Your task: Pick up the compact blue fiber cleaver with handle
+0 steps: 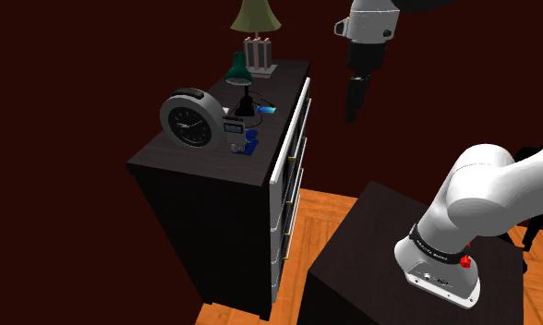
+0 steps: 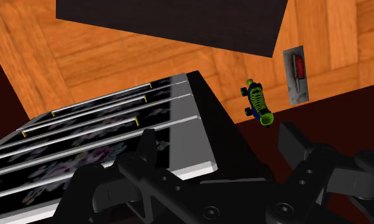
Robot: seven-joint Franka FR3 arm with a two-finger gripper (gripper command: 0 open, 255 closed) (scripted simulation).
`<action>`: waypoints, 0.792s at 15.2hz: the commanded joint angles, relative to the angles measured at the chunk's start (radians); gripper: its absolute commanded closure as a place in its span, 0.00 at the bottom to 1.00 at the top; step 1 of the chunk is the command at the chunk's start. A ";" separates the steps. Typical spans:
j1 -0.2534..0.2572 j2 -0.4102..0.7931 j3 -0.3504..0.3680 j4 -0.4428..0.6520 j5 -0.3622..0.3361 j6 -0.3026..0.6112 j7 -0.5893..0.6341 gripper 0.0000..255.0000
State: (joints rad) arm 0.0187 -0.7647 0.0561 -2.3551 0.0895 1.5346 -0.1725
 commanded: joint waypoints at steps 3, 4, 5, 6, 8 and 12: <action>0.002 0.063 0.021 0.023 0.004 0.055 0.016 0.00; 0.003 0.096 0.031 0.037 0.005 0.082 0.024 0.00; 0.004 0.128 0.042 0.052 0.005 0.107 0.032 0.00; 0.004 0.161 0.052 0.068 0.004 0.131 0.040 0.00; 0.004 0.228 0.072 0.104 0.000 0.177 0.058 0.00; 0.002 0.365 0.111 0.191 -0.018 0.255 0.097 0.00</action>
State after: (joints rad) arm 0.0223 -0.4325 0.1606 -2.1857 0.0778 1.7705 -0.0818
